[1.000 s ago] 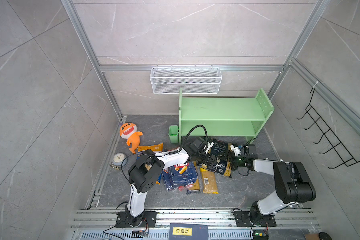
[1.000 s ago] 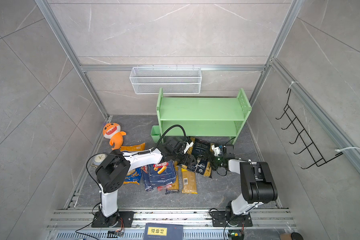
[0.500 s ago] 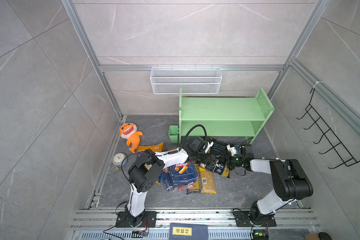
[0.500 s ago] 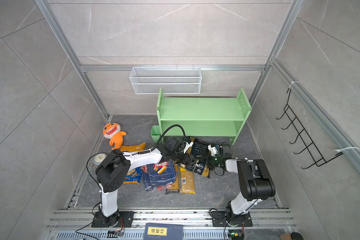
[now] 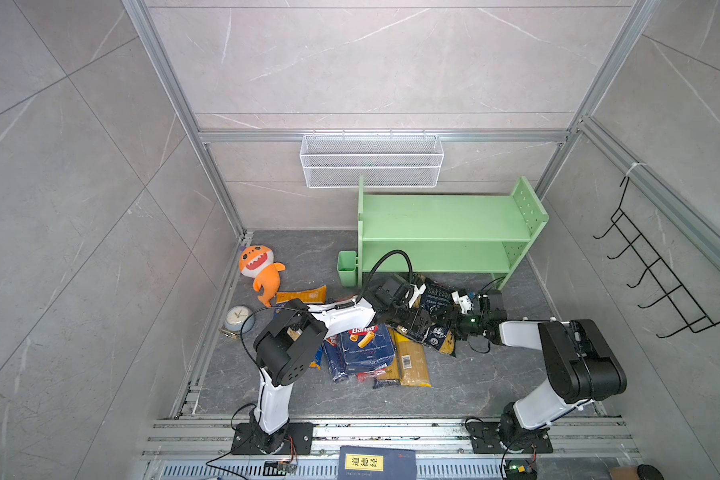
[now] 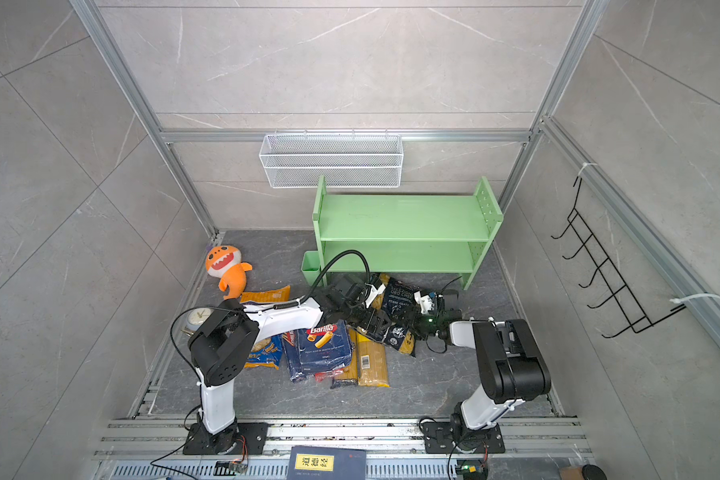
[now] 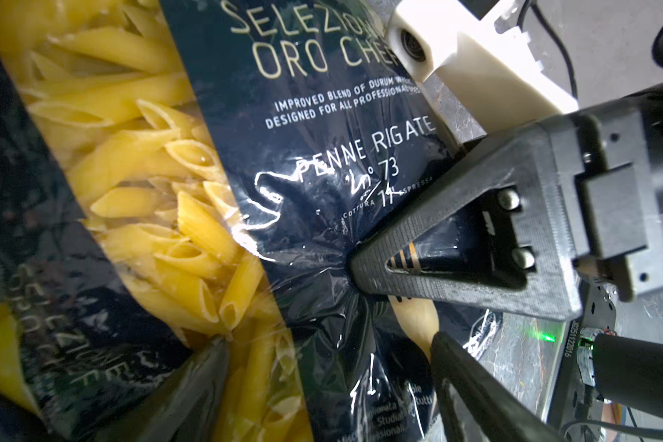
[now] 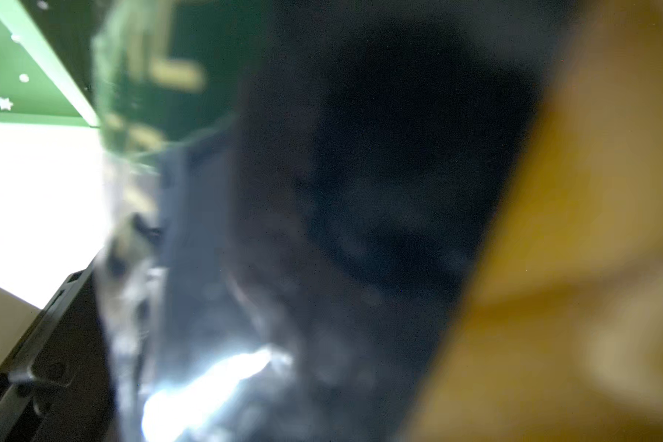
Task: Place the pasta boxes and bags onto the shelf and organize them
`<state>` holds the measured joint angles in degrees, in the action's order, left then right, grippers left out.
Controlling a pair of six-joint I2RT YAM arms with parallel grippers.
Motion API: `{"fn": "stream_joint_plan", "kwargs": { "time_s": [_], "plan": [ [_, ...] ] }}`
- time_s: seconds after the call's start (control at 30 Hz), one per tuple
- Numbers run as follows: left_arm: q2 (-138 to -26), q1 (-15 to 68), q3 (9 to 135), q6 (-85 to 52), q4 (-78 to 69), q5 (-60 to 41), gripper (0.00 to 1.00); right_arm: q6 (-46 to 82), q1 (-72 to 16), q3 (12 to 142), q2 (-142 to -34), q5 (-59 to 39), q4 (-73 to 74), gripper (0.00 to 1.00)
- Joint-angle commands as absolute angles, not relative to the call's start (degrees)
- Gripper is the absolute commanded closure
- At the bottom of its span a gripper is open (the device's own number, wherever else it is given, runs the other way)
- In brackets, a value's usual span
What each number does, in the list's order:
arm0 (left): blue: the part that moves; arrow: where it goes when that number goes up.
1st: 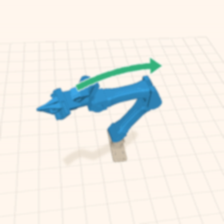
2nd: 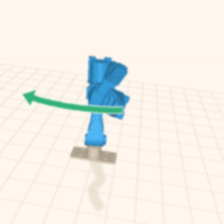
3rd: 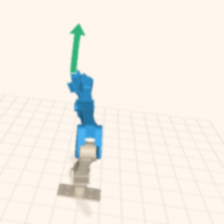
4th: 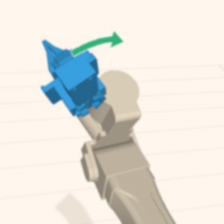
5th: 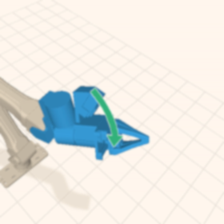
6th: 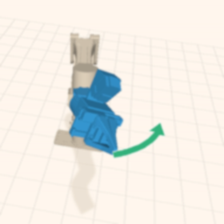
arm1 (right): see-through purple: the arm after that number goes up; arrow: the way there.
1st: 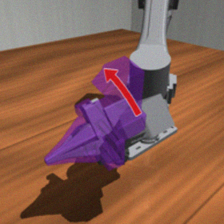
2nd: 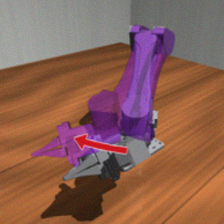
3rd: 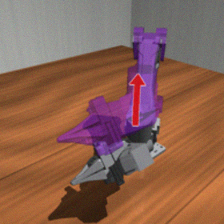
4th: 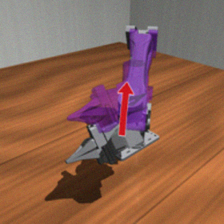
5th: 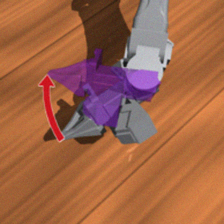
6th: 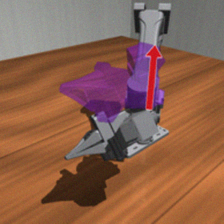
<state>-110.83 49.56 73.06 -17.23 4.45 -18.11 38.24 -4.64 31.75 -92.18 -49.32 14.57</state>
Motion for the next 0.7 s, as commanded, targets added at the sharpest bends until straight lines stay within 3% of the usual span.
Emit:
{"fn": "stream_joint_plan", "kwargs": {
  "time_s": [0.0,0.43,0.67],
  "plan": [
    [-107.3,50.6,71.6,-15.7,12.1,-18.8,0.15,39.4,-6.9,30.7,-88.9,-56.2,13.6,0.71],
    [-96.1,49.8,71.7,-13.4,20.8,-8.7,0.14,41.3,-5.6,26.8,-78.8,-59.0,10.7,0.96],
    [-92.5,47.4,72.4,-13.4,23.1,-5.0,0.14,39.3,-5.0,27.4,-70.2,-58.6,1.4,1.00]
  ]
}}
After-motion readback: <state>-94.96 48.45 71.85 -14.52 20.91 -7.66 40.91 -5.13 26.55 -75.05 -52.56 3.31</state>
